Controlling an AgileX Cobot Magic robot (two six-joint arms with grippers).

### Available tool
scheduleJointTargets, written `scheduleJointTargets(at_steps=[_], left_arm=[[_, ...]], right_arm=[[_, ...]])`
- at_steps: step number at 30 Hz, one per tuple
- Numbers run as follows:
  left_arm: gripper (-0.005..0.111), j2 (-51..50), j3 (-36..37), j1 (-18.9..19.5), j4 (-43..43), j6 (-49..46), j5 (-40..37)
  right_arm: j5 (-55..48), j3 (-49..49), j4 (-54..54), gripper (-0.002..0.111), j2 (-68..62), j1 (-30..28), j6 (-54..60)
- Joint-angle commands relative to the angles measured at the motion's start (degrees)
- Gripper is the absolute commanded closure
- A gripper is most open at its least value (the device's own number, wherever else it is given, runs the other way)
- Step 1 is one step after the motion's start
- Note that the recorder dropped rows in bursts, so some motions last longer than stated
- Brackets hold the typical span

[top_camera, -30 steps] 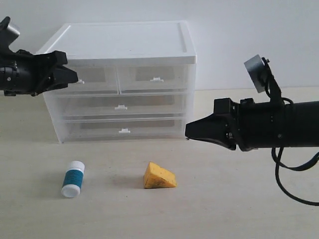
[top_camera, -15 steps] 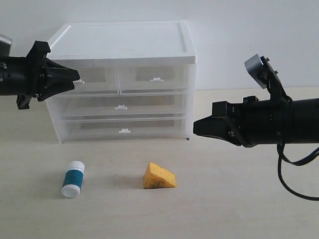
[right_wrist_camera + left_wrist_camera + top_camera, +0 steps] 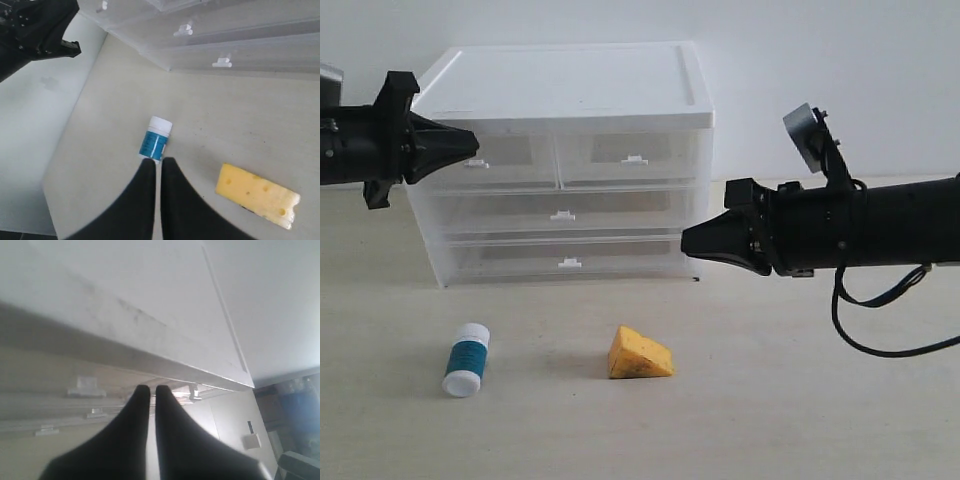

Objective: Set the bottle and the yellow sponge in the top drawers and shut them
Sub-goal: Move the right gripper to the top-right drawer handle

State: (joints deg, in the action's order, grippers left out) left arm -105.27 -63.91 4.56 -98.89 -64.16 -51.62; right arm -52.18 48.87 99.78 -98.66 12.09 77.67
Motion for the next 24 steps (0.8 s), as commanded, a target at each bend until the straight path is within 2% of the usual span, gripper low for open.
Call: scheduleJointTargets(at_steps=[1, 9, 17, 19, 21, 22, 24], left_arm=[[0.103, -2.88, -1.89, 0.17, -1.05, 0.1, -0.88], [0.103, -3.93, -4.7, 0.17, -1.05, -0.07, -0.49], [0.103, -5.38, -6.08, 0.26, -0.64, -0.1, 0.1], [0.103, -5.38, -6.08, 0.39, -0.64, -0.11, 0.21], [0.103, -5.38, -6.08, 0.39, -0.44, -0.37, -0.14], [0.103, -5.38, -6.08, 0.39, -0.44, -0.37, -0.3], [0.103, -5.38, -6.08, 0.39, -0.31, -0.37, -0.44]], right_arm=[[-3.49, 2.54, 0.17, 0.108, -2.73, -0.15, -0.51], [-3.76, 5.92, 0.17, 0.108, -6.49, -0.15, 0.79], [-5.23, 13.65, 0.17, 0.108, -10.07, -0.15, -4.17], [-4.83, 15.68, 0.17, 0.098, -10.39, -0.15, -6.43], [-4.67, 17.95, 0.17, 0.072, -12.23, -0.15, -10.74], [-4.45, 18.62, 0.17, 0.067, -13.12, -0.15, -12.0], [-4.58, 19.82, 0.17, 0.064, -15.07, -0.15, -13.88]])
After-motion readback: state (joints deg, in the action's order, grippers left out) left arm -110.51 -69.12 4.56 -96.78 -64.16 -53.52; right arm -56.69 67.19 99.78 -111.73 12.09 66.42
